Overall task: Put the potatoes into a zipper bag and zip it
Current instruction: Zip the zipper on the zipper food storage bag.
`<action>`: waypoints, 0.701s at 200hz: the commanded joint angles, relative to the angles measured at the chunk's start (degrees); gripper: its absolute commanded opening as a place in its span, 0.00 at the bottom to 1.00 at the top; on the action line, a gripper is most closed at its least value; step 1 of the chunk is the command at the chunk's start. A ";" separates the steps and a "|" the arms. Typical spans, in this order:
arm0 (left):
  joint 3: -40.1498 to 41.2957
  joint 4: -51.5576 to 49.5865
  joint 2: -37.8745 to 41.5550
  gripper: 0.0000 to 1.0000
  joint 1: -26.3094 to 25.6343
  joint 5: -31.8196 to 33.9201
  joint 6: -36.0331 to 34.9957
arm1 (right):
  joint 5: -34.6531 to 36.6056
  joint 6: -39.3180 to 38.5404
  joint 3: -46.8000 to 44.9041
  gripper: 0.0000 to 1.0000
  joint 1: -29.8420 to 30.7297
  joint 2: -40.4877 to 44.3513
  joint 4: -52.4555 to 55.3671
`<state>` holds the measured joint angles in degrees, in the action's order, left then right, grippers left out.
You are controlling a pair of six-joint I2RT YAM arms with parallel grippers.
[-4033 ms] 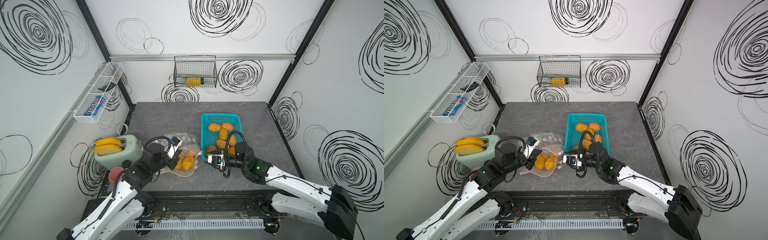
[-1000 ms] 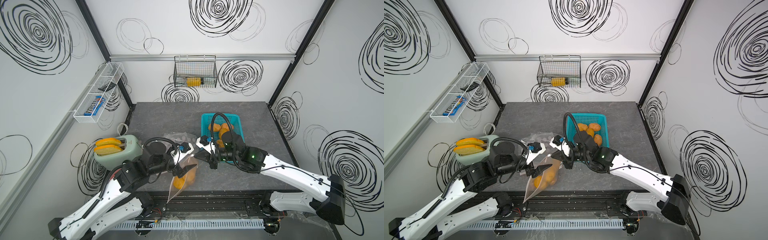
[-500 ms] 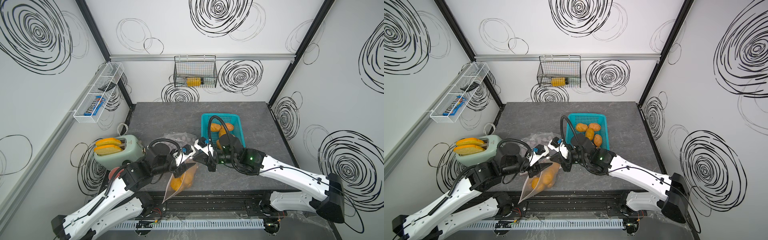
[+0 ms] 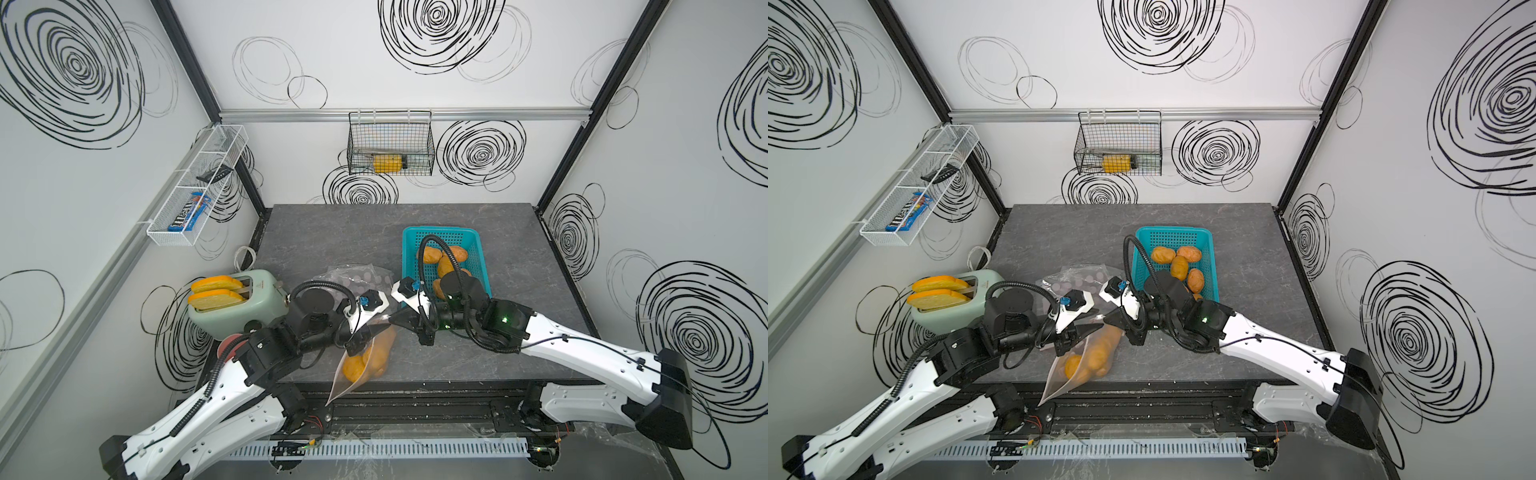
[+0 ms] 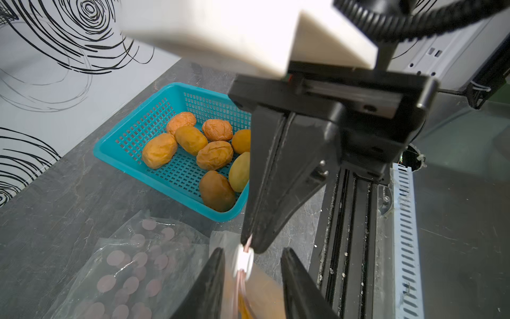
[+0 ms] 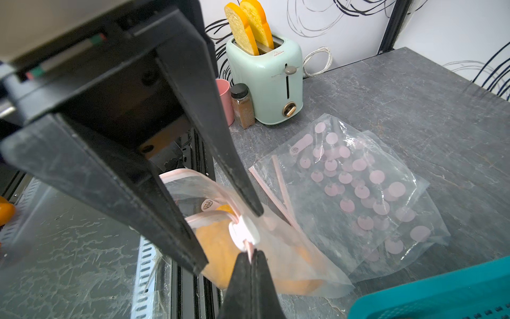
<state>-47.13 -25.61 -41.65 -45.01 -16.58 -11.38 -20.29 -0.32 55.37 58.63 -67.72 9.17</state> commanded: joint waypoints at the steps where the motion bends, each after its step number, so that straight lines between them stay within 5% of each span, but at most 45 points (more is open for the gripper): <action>1: 0.99 2.96 -0.62 0.40 -0.30 -1.11 -0.36 | -0.28 -1.18 -0.22 0.00 -0.08 1.53 -0.51; 65: 1.26 3.39 -0.54 0.36 -0.32 -1.85 -0.74 | 0.32 -2.17 -1.14 0.00 -0.08 1.76 -0.44; 140: 0.82 3.17 -1.50 0.18 -0.33 -3.13 -1.32 | 0.61 -2.58 -1.01 0.00 -0.06 2.07 -0.03</action>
<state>-46.28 -25.02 -42.74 -44.99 -18.02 -11.77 -20.23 -2.07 54.46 58.61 -67.13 9.58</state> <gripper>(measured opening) 0.201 0.043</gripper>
